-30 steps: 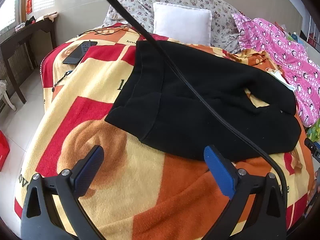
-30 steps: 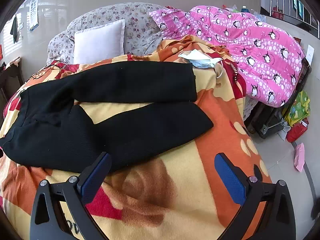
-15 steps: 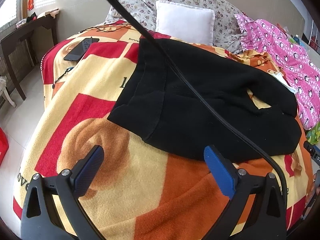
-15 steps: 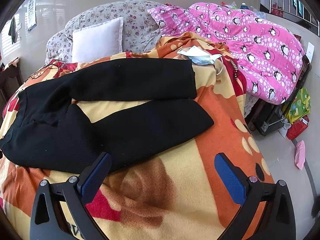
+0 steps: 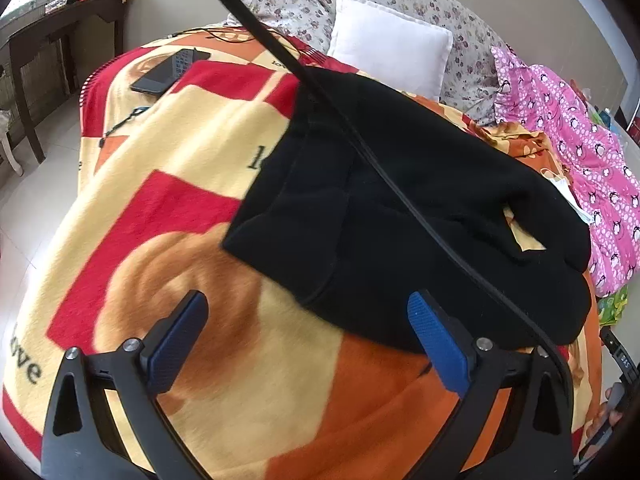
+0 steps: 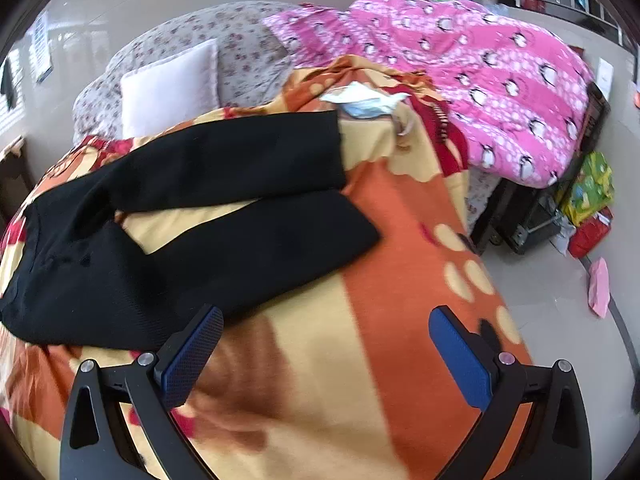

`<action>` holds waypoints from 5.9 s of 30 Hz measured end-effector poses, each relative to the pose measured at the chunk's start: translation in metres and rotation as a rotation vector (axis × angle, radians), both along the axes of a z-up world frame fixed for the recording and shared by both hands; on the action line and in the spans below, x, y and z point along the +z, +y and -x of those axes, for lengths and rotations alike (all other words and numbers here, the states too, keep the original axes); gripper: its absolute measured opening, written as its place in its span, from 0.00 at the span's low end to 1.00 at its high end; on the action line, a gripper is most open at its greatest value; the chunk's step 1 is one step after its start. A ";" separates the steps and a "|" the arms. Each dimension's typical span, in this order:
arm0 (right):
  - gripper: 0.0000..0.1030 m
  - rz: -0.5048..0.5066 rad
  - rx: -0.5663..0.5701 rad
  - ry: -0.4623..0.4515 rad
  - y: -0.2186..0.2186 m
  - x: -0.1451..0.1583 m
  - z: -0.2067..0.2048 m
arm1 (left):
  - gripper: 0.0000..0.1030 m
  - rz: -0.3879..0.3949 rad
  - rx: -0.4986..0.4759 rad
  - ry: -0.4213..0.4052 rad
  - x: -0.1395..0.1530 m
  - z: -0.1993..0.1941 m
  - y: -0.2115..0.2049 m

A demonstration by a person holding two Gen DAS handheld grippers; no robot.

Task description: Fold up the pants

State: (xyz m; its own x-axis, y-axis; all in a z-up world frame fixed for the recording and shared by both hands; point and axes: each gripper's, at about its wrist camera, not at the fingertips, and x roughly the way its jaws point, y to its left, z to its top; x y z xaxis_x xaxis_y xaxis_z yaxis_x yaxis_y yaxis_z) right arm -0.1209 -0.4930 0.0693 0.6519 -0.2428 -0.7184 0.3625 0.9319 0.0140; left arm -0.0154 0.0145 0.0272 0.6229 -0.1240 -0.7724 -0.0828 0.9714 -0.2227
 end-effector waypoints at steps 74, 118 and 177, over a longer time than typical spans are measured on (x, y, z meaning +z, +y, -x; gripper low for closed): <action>0.46 0.423 0.848 0.167 0.169 -0.004 -0.235 | 0.80 0.046 -0.059 0.023 0.004 -0.045 0.039; 0.61 0.225 1.017 -0.145 0.265 0.010 0.026 | 0.80 0.245 0.047 -0.021 0.013 0.020 0.089; 0.08 -0.246 0.076 -0.055 -0.033 -0.029 0.030 | 0.64 0.109 -0.300 -0.031 0.015 0.019 -0.052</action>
